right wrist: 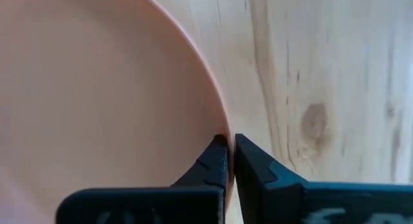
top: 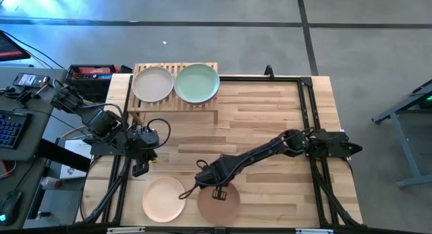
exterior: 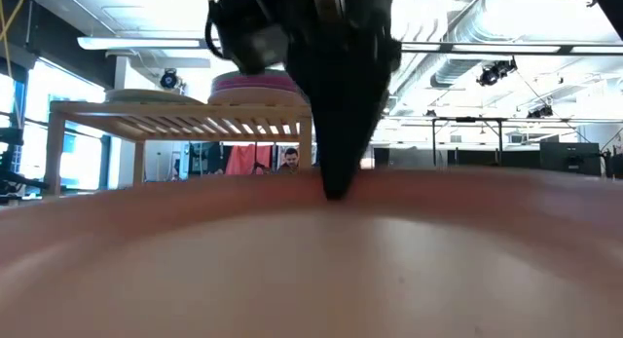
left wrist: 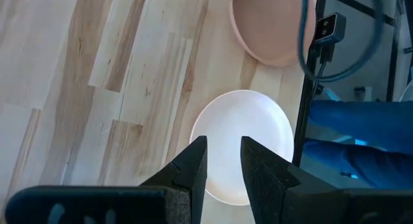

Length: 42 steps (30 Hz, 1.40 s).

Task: Place and stack plates onto a shelf
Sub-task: Stack the brown plate on top of the gray plate on the shelf

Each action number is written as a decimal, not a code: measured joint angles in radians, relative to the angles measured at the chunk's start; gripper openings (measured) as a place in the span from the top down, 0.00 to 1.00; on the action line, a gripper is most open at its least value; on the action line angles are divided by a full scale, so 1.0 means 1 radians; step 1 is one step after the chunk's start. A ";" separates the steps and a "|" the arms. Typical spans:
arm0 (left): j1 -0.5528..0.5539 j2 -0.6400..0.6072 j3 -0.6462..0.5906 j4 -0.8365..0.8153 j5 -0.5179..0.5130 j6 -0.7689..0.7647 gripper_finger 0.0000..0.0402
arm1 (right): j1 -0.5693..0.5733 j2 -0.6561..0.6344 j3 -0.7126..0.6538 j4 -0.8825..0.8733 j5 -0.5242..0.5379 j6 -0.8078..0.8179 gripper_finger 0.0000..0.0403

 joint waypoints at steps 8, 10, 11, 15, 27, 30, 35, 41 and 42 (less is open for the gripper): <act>0.000 0.000 0.000 0.000 -0.001 -0.062 0.79 | -0.011 -0.002 0.157 -0.182 0.093 0.061 1.00; 0.000 0.000 0.000 0.000 -0.004 -0.090 0.79 | -0.023 -0.002 0.191 -0.221 0.099 0.077 1.00; 0.000 0.000 0.000 0.000 -0.010 -0.106 0.79 | -0.029 -0.002 0.208 -0.239 0.101 0.084 1.00; 0.001 0.000 0.000 0.000 -0.069 -0.167 0.79 | -0.050 -0.008 0.251 -0.272 0.130 0.109 1.00; 0.051 0.000 0.000 -0.006 -0.214 -0.370 0.79 | -0.125 -0.086 0.246 -0.314 0.104 0.172 1.00; 0.082 0.008 0.001 -0.005 -0.216 -0.390 0.79 | -0.151 -0.109 0.245 -0.324 0.104 0.169 1.00; 0.136 0.032 0.002 -0.001 -0.218 -0.408 0.79 | -0.201 -0.158 0.245 -0.320 0.115 0.162 1.00; 0.198 0.077 0.002 0.003 -0.218 -0.409 0.79 | -0.256 -0.188 0.245 -0.301 0.146 0.127 1.00; 0.205 0.084 0.002 0.006 -0.218 -0.409 0.79 | -0.263 -0.190 0.245 -0.302 0.148 0.125 1.00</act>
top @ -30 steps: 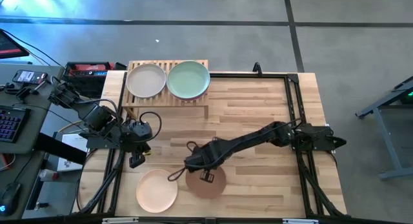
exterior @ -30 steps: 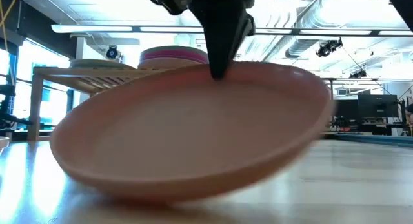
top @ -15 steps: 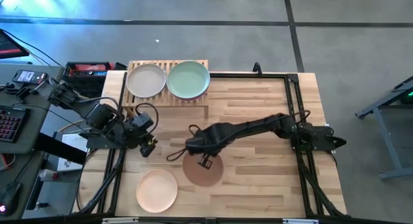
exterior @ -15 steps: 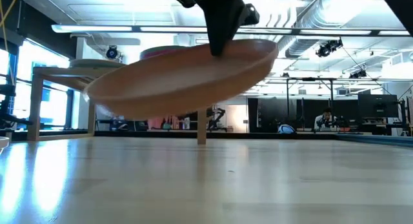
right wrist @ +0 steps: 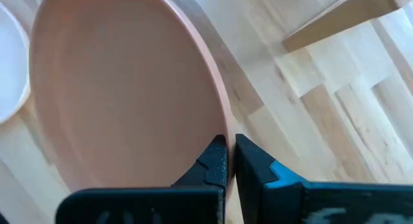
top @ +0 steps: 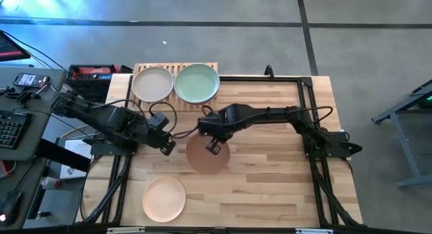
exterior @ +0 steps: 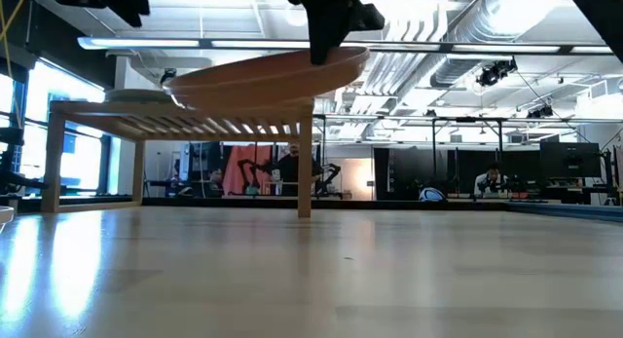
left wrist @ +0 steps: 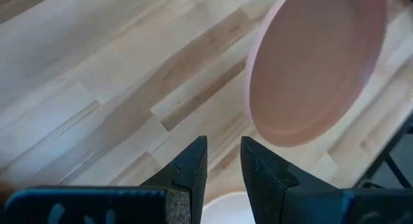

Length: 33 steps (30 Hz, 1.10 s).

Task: Place and stack plates onto a shelf
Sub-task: Stack the brown plate on top of the gray plate on the shelf

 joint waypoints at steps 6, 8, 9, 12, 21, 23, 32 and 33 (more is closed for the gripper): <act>0.032 0.052 0.000 0.014 -0.013 0.000 0.79 | -0.029 -0.002 0.000 0.006 -0.008 -0.051 1.00; 0.041 0.069 0.000 0.023 -0.013 0.000 0.79 | -0.033 -0.002 0.000 0.009 -0.008 -0.067 1.00; 0.046 0.077 0.000 0.028 -0.013 0.000 0.79 | -0.036 -0.002 0.000 0.010 -0.008 -0.070 1.00; 0.055 0.099 0.000 0.037 -0.014 0.000 0.79 | -0.043 -0.002 0.000 0.013 -0.008 -0.078 1.00; 0.074 0.136 -0.001 0.097 -0.015 0.019 0.79 | -0.064 -0.002 0.000 0.049 -0.007 -0.095 1.00; 0.074 0.141 -0.001 0.109 -0.015 0.025 0.79 | -0.067 -0.002 0.000 0.056 -0.007 -0.095 1.00; 0.073 0.149 -0.001 0.110 -0.015 0.026 0.79 | -0.068 -0.020 0.000 0.078 -0.027 -0.103 1.00; 0.073 0.149 -0.001 0.110 -0.015 0.026 0.79 | -0.068 -0.021 0.000 0.080 -0.027 -0.102 1.00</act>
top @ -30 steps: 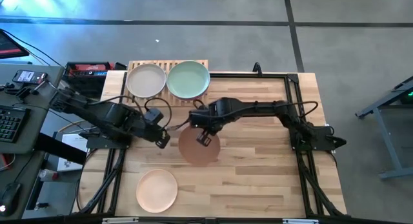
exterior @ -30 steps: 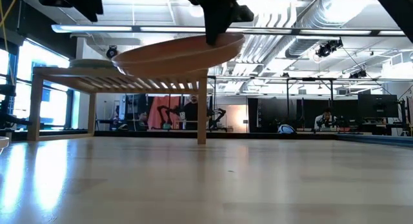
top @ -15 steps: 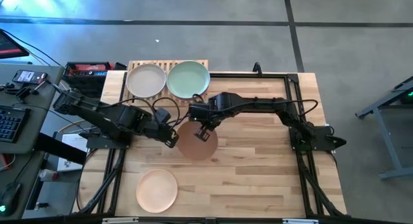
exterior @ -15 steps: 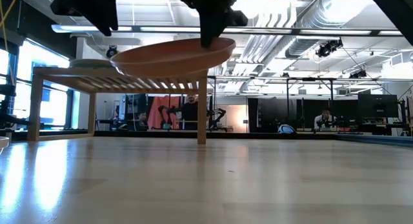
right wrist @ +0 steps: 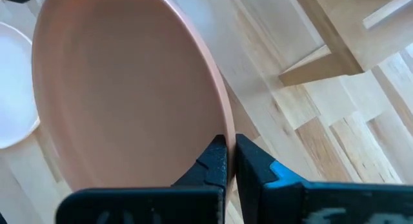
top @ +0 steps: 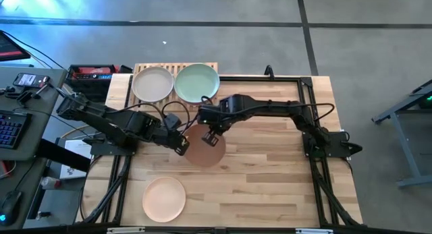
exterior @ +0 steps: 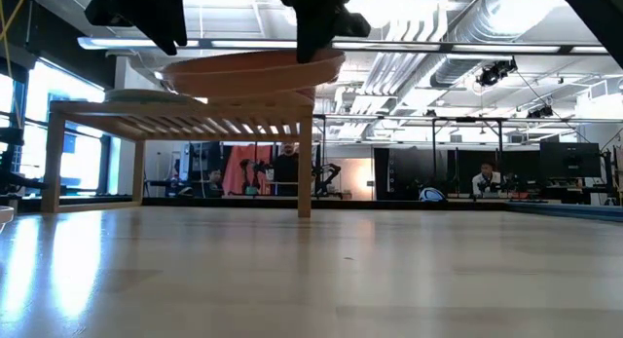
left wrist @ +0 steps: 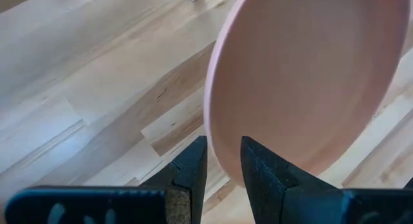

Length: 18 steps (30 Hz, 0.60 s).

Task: Place and stack plates onto a shelf
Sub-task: Stack the brown plate on top of the gray plate on the shelf

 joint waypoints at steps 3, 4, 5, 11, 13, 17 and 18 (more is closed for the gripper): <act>0.000 0.000 0.000 0.000 -0.002 0.000 0.79 | 0.000 -0.004 0.000 0.022 -0.014 0.000 1.00; 0.000 0.000 0.000 -0.001 -0.005 0.001 0.79 | 0.001 -0.004 0.000 0.026 -0.017 0.000 1.00; 0.000 0.000 0.000 -0.001 -0.006 0.002 0.79 | 0.002 -0.004 0.000 0.024 -0.021 0.000 1.00; -0.001 0.000 0.000 -0.002 -0.011 0.019 0.79 | 0.020 -0.004 0.000 0.026 -0.041 0.001 1.00; -0.001 0.000 0.000 -0.003 -0.011 0.019 0.79 | 0.021 -0.004 0.000 0.027 -0.042 0.001 1.00; -0.001 0.000 0.000 -0.002 -0.011 0.019 0.79 | 0.024 -0.004 0.000 0.031 -0.041 0.008 1.00; -0.001 0.000 0.000 -0.003 -0.011 0.019 0.79 | 0.025 -0.004 0.000 0.034 -0.041 0.008 1.00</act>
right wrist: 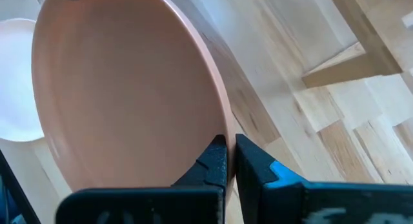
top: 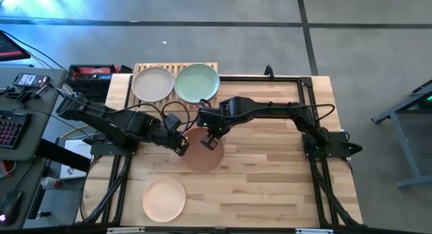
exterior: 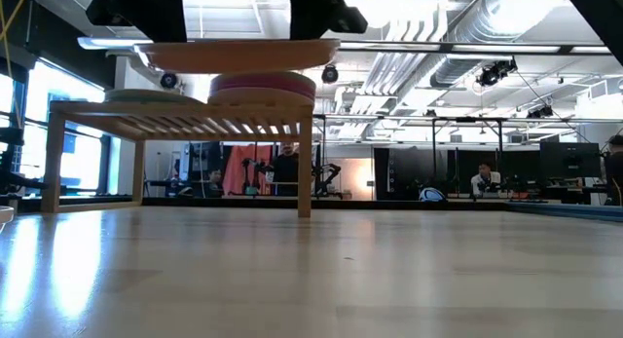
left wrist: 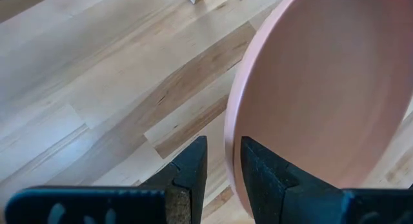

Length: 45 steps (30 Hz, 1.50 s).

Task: Place and stack plates onto a shelf
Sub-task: Stack the brown plate on top of the gray plate on the shelf

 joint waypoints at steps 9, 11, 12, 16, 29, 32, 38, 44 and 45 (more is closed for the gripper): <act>0.000 0.000 0.000 0.000 0.019 0.027 0.81 | 0.002 0.000 0.000 0.020 0.001 0.011 1.00; 0.000 0.000 0.000 0.000 0.019 0.038 0.84 | 0.002 0.000 0.000 0.021 0.001 0.011 1.00; 0.000 0.000 0.000 0.000 0.019 0.050 0.86 | 0.002 0.000 0.000 0.021 0.001 0.011 1.00; 0.001 0.000 0.000 -0.002 0.021 0.075 0.96 | 0.002 0.000 0.000 0.025 0.001 0.011 1.00; 0.001 0.000 -0.001 0.001 0.017 0.140 0.99 | 0.003 0.000 0.000 0.036 -0.019 0.030 0.93; 0.001 0.000 -0.001 0.000 0.018 0.164 0.99 | 0.004 0.000 0.000 0.051 -0.018 0.031 0.86; 0.001 -0.008 0.000 -0.057 0.048 0.215 1.00 | 0.003 0.000 0.000 0.077 -0.062 0.102 0.71; 0.001 -0.055 0.000 -0.170 0.071 0.243 1.00 | -0.006 0.000 0.000 0.094 -0.094 0.180 0.66; 0.001 -0.065 0.000 -0.187 0.073 0.243 1.00 | -0.006 0.000 0.000 0.103 -0.094 0.186 0.66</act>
